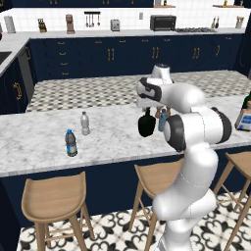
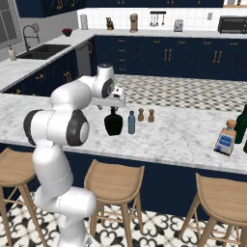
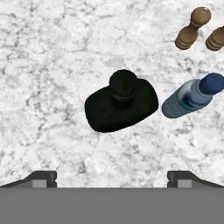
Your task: Move the plastic bottles in the middle to the plastics group, and the glass bottles in the middle to the glass group.
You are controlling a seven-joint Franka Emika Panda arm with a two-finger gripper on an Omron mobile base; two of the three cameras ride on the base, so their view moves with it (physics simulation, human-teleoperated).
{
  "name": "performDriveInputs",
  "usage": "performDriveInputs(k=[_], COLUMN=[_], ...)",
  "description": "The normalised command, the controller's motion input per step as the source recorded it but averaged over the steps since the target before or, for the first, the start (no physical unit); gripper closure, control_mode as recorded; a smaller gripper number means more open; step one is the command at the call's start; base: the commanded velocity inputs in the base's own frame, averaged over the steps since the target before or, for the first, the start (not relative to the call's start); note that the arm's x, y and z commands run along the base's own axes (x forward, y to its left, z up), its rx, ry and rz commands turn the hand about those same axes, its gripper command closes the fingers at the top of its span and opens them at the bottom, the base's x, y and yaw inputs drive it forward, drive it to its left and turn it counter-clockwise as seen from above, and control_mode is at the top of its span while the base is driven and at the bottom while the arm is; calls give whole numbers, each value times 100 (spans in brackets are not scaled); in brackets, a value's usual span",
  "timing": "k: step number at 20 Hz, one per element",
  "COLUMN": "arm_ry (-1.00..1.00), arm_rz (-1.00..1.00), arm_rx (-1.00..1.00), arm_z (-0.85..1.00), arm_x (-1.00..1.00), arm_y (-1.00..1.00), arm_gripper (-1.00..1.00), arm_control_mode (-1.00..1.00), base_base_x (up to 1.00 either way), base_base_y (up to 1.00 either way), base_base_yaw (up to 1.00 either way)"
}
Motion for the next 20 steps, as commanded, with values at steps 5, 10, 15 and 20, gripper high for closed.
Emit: performDriveInputs(k=[5,10,15,20], arm_ry=[0,0,0,0], arm_rz=[5,0,0,0], arm_rx=[0,0,-1,-2], arm_z=[-17,-17,-24,-16], arm_x=[65,52,20,19], arm_y=[2,-1,0,-2], arm_gripper=[-100,-100,-100,-100], arm_control_mode=[-100,-100,-100,-100], base_base_x=[0,0,0,0], base_base_y=[0,0,0,0], base_base_yaw=[0,0,0,0])
